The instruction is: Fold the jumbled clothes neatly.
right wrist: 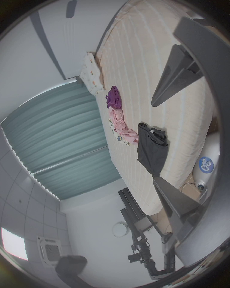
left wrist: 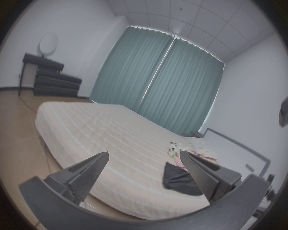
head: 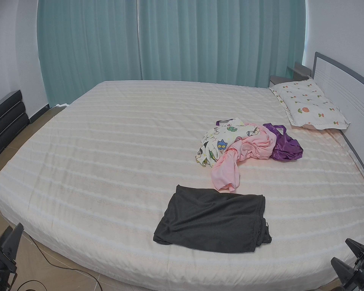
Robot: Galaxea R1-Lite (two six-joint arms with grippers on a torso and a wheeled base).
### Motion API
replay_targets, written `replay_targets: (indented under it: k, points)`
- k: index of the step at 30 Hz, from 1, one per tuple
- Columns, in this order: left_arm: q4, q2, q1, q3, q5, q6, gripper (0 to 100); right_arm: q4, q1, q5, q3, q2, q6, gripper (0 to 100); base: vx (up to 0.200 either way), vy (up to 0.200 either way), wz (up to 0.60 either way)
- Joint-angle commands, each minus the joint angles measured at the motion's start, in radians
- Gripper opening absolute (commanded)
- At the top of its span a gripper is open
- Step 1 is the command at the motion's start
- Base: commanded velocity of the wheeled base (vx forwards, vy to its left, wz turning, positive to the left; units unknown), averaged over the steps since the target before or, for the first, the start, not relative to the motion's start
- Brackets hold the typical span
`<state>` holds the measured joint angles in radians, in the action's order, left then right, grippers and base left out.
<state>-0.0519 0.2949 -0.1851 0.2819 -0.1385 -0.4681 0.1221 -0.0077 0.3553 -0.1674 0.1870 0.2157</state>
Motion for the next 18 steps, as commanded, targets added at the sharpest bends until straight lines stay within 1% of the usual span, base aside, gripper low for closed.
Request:
replay_targets:
  k: [1,2,3,4,6,7,8,9,10,12,13,14,15,16,18]
  points:
    - [-0.074,-0.195,0.012,-0.072,-0.115,0.138,100,0.059,0.005,-0.009,0.016,-0.187,-0.039,100,0.000,0.000,0.00]
    - [-0.074,-0.195,0.012,-0.072,-0.115,0.138,100,0.059,0.005,-0.009,0.016,-0.187,-0.039,100,0.000,0.000,0.00]
    - [-0.062,-0.195,0.013,-0.093,-0.167,0.174,100,0.057,0.005,-0.044,0.048,-0.187,-0.067,100,0.000,0.000,0.00]
    - [-0.049,-0.195,0.015,-0.101,-0.193,0.183,100,0.048,0.005,-0.087,0.074,-0.187,-0.110,100,0.000,0.000,0.00]
    - [-0.040,-0.197,0.015,-0.112,-0.210,0.186,100,0.030,0.005,-0.111,0.082,-0.187,-0.138,100,0.000,0.000,0.00]
    - [-0.016,-0.197,0.015,-0.129,-0.243,0.187,100,-0.032,0.005,-0.154,0.103,-0.187,-0.165,100,0.000,0.000,0.00]
    - [-0.005,-0.197,0.015,-0.152,-0.268,0.189,100,-0.073,0.005,-0.180,0.124,-0.187,-0.180,100,0.000,0.000,0.00]
    - [0.003,-0.197,0.015,-0.173,-0.288,0.198,100,-0.098,0.005,-0.213,0.132,-0.187,-0.182,100,0.000,0.000,0.00]
    - [0.010,-0.197,0.015,-0.185,-0.302,0.209,100,-0.105,0.005,-0.226,0.134,-0.187,-0.179,100,0.000,0.000,0.00]
    - [0.057,-0.197,0.015,-0.236,-0.340,0.256,100,-0.111,0.005,-0.305,0.135,-0.187,-0.180,100,0.000,0.000,0.00]
    - [0.076,-0.197,0.015,-0.259,-0.351,0.273,100,-0.110,0.005,-0.355,0.135,-0.187,-0.180,100,0.000,0.000,0.00]
    - [0.076,-0.197,0.015,-0.259,-0.351,0.273,100,-0.110,0.005,-0.355,0.135,-0.187,-0.180,100,0.000,0.000,0.00]
    - [0.119,-0.197,0.015,-0.282,-0.358,0.316,100,-0.108,0.003,-0.440,0.135,-0.185,-0.182,100,0.000,0.000,0.00]
    - [0.119,-0.197,0.016,-0.282,-0.360,0.327,100,-0.108,0.002,-0.461,0.135,-0.185,-0.184,100,0.000,0.000,0.00]
    - [0.119,-0.197,0.035,-0.282,-0.362,0.348,100,-0.108,0.002,-0.475,0.134,-0.185,-0.187,100,0.000,0.000,0.00]
